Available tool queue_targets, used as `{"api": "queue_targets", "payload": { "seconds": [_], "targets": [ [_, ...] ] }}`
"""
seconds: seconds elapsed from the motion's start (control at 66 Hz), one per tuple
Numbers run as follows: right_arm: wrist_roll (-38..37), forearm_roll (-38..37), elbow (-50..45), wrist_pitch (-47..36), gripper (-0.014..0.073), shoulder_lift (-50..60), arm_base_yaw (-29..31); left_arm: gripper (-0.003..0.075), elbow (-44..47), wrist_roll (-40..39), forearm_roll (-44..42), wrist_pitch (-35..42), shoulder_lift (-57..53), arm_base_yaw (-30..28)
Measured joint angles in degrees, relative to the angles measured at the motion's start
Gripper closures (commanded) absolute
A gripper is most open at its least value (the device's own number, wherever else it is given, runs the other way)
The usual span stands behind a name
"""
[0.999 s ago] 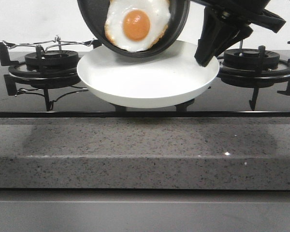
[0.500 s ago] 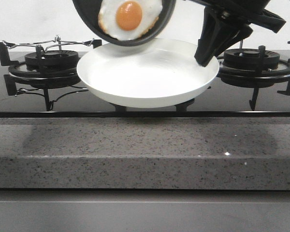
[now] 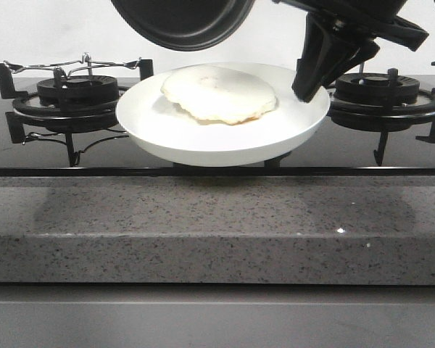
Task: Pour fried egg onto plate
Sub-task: 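Tilt the pan over the plate with the left gripper, sliding the egg out, then return the empty pan to its burner with the left gripper and release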
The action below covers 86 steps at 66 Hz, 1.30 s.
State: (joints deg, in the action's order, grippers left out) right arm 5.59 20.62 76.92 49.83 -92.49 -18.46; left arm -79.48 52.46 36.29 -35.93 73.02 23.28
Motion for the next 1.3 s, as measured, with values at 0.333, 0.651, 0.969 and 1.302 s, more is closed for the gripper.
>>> {"api": "queue_targets", "payload": {
  "seconds": [0.333, 0.651, 0.969, 1.302],
  "targets": [
    [0.00, 0.00, 0.00, 0.00, 0.0661, 0.00, 0.00, 0.0740, 0.00, -5.86, 14.49, -1.00, 0.81, -17.05],
    [0.00, 0.00, 0.00, -0.10, 0.0661, 0.00, 0.00, 0.0740, 0.00, -6.23, 41.31, -16.40, 12.82, -39.60],
    [0.12, 0.00, 0.00, -0.10, 0.0661, 0.00, 0.00, 0.0740, 0.00, -10.63, 52.80, -24.21, 29.15, -46.46],
    [0.12, 0.00, 0.00, -0.10, 0.0661, 0.00, 0.00, 0.0713, 0.00, -12.28, 54.36, -26.35, 36.42, -46.59]
  ]
}}
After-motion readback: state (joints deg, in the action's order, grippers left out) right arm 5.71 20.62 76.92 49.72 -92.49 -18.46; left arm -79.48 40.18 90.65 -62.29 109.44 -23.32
